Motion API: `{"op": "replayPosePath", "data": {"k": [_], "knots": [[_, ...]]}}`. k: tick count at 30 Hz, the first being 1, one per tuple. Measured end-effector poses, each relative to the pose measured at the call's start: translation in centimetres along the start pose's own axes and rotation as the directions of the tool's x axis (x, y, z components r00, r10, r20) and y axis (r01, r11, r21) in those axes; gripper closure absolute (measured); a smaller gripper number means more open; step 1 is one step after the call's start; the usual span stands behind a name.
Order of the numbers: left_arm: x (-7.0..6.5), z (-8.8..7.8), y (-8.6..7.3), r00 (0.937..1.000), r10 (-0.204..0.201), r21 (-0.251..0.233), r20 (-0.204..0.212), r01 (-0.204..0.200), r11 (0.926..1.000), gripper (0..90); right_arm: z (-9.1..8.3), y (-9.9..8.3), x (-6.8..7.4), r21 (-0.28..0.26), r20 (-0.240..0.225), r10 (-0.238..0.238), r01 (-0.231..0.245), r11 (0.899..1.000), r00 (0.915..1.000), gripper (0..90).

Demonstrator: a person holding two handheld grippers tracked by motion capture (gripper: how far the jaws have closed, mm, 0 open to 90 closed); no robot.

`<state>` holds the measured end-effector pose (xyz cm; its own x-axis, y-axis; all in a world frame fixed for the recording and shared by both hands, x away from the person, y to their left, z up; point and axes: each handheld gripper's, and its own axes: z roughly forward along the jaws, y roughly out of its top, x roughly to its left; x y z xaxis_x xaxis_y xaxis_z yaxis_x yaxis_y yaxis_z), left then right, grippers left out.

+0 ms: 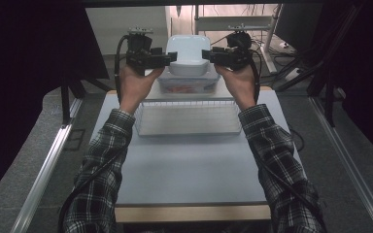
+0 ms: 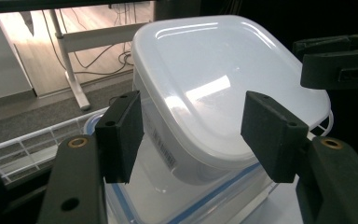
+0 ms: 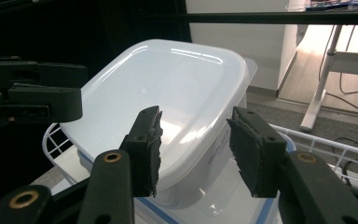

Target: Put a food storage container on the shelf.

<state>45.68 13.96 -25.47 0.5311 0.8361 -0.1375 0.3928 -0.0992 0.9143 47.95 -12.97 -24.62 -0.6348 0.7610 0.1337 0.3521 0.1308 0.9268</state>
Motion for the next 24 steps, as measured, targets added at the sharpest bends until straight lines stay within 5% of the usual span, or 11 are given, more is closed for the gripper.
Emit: {"op": "replayPosePath", "data": {"k": [8, 15, 24], "knots": [[0.5, 0.4, -0.1, 0.999, -0.035, -0.019, 0.028, 0.036, 0.9992, 37.0, 0.4, 0.0, -0.2, -0.027, 0.044, -0.023, 0.025, 0.999, 0.9987, 53.7], [0.5, 0.5, 0.0, 0.9996, -0.02, -0.021, 0.018, 0.021, 0.9996, 31.7, 0.6, 0.0, -0.2, -0.035, 0.055, -0.04, 0.042, 0.998, 0.9977, 50.4], [0.1, -0.4, -0.2, 0.9959, 0.035, -0.024, 0.084, -0.034, 0.9992, 16.2, -0.6, -0.2, -0.4, -0.045, -0.071, -0.043, 0.04, 0.998, 0.9965, 25.1]]}}
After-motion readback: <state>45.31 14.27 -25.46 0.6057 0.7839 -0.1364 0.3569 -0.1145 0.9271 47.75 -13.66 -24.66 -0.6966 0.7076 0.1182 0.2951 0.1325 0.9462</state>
